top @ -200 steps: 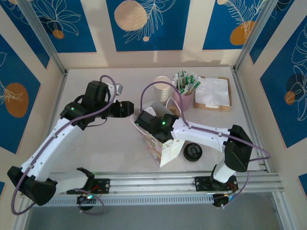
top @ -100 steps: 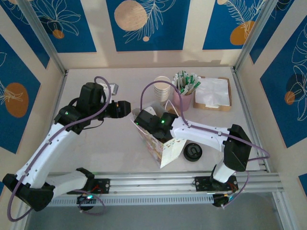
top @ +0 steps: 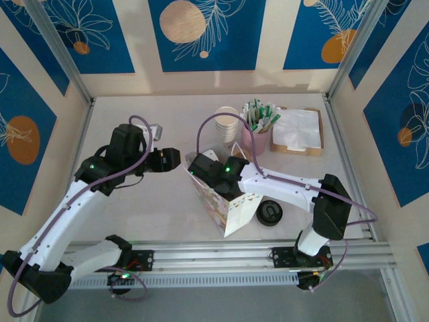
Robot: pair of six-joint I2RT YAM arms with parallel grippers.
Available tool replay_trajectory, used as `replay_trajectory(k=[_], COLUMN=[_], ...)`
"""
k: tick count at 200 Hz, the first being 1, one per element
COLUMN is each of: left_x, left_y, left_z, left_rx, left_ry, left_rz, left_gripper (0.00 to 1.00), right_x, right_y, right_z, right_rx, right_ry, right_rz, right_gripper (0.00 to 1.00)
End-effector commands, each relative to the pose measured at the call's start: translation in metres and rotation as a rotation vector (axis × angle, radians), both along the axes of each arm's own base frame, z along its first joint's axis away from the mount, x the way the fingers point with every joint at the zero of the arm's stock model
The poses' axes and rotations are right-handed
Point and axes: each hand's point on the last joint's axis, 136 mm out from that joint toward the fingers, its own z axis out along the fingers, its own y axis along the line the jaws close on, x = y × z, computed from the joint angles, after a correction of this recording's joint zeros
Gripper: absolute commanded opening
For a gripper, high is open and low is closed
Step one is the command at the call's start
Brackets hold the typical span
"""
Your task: Pack the takeout coffee
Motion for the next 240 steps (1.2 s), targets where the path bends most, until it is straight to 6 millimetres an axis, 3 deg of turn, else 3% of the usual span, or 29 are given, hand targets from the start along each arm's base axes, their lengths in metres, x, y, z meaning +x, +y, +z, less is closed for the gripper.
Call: replay_trajectory(k=[1, 72, 150, 240], left_x=[-0.002, -0.005, -0.006, -0.006], left_y=[0.001, -0.001, -0.001, -0.005], left_z=[-0.002, -0.018, -0.026, -0.037], left_rx=[-0.017, -0.030, -0.032, -0.047], left_ry=[0.006, 0.046, 0.063, 0.095], left_rz=[0.008, 0.012, 0.015, 0.011], left_gripper=[0.64, 0.64, 0.64, 0.64], right_x=[-0.009, -0.007, -0.004, -0.003], right_y=[-0.006, -0.006, -0.003, -0.001], right_z=[0.000, 0.002, 0.011, 0.029], right_rx=[-0.010, -0.007, -0.002, 0.017], right_ry=[0.057, 0.051, 0.038, 0.007], right_rz=[-0.011, -0.014, -0.015, -0.008], right_gripper=[0.36, 0.40, 0.68, 0.74])
